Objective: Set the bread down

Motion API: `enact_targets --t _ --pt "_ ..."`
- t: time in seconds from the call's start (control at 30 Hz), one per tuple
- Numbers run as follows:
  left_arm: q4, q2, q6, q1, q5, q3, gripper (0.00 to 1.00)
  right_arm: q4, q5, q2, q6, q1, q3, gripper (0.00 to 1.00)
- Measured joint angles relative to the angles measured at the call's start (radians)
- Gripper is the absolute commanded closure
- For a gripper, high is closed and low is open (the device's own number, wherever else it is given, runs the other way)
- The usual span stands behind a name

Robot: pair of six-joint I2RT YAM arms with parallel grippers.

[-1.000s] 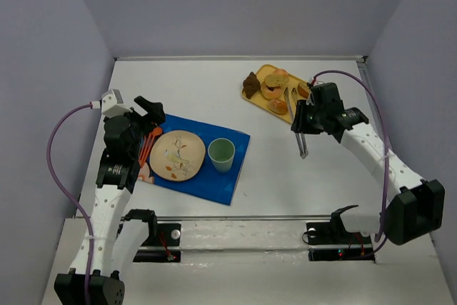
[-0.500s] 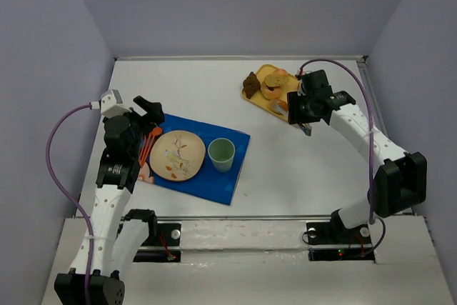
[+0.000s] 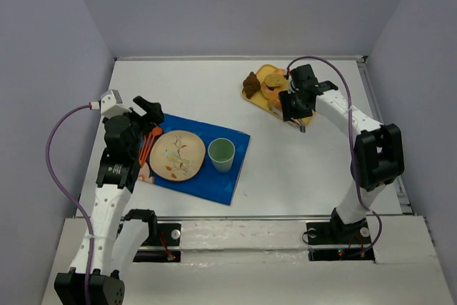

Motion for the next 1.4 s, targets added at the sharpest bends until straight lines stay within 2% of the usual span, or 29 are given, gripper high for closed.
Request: enact_targets --t 0.13,0.37,0.5,0.67,0.77,0.9,1.07,1.2,1.4 --pt "0.0 0.0 0.0 0.0 -0.003 0.0 0.01 -0.008 -0.009 0.023 0.005 -0.013 0.001 0.56" --pt "-0.001 0.0 0.0 0.0 -0.004 0.0 0.01 -0.016 -0.008 -0.008 0.019 -0.014 0.007 0.62" --pt "-0.002 0.0 0.0 0.0 -0.006 0.0 0.01 -0.023 -0.049 -0.093 0.019 -0.014 0.007 0.64" --pt "-0.003 0.001 0.0 0.0 -0.007 0.0 0.01 -0.01 -0.171 -0.272 0.017 -0.006 0.006 0.66" --pt "-0.004 0.008 -0.001 0.0 -0.006 0.0 0.01 0.025 -0.244 -0.39 0.016 0.047 0.006 0.67" --pt "-0.01 0.015 -0.001 0.0 -0.007 0.0 0.01 0.053 -0.312 -0.435 0.013 0.172 0.021 0.67" --pt "-0.015 0.022 -0.01 0.0 -0.015 0.0 0.01 0.073 -0.354 -0.313 -0.011 0.387 0.114 0.67" --pt "-0.015 0.023 -0.017 0.0 -0.03 0.0 0.01 0.076 -0.35 -0.12 -0.032 0.531 0.232 0.66" --pt "-0.033 0.023 -0.026 0.0 -0.04 0.0 0.01 0.026 -0.316 0.135 -0.065 0.615 0.396 0.63"
